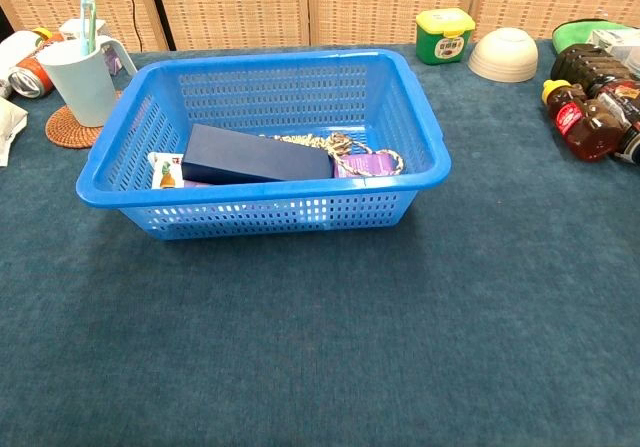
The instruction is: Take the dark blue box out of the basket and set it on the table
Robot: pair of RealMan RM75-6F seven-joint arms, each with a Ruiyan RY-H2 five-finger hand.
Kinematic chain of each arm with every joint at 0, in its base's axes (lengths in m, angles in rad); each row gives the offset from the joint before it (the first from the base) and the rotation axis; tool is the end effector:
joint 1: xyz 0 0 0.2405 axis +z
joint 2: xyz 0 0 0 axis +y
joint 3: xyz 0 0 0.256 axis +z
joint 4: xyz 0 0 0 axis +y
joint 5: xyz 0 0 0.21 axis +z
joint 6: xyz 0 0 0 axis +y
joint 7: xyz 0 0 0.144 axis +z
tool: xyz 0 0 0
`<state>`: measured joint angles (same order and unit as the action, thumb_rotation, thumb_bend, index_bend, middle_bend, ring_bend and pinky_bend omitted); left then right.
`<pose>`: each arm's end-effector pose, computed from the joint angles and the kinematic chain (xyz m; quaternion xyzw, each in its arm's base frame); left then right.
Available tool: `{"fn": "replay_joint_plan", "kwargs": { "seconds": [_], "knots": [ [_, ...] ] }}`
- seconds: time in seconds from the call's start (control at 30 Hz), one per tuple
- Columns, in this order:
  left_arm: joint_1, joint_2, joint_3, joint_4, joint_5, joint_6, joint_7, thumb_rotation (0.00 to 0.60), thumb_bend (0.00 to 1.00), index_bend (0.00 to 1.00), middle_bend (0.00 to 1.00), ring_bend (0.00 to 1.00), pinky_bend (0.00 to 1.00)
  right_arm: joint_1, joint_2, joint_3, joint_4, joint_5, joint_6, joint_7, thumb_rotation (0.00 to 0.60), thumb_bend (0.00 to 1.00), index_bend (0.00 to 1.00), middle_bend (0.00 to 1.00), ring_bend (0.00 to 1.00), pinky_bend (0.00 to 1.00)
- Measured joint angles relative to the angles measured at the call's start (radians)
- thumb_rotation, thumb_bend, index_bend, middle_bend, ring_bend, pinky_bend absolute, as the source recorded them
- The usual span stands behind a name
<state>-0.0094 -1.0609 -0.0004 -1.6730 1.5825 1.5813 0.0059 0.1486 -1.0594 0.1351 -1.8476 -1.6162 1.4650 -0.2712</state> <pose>-0.3032 0.1469 0.1734 -0.5951 -0.3784 -0.3950 0.5888 -0.2308 -0.2071 0.1637 0.6466 -0.2824 0.4264 0.5659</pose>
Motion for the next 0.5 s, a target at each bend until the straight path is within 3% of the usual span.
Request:
{"fn": "replay_joint_plan", "kwargs": {
  "seconds": [0.27,0.5],
  "knots": [
    [-0.007,0.001,-0.004,-0.004,-0.009,-0.014,-0.002,0.600,0.02,0.00,0.00,0.00,0.00,0.113,0.047,0.072,-0.126,0.110,-0.166,-0.039,0.600,0.00,0.00,0.00,0.00,0.00],
    [-0.014,0.008,-0.003,-0.013,0.002,-0.019,-0.009,0.600,0.02,0.00,0.00,0.00,0.00,0.308,0.031,0.146,-0.150,0.301,-0.404,-0.014,0.600,0.00,0.00,0.00,0.00,0.00]
  ]
}}
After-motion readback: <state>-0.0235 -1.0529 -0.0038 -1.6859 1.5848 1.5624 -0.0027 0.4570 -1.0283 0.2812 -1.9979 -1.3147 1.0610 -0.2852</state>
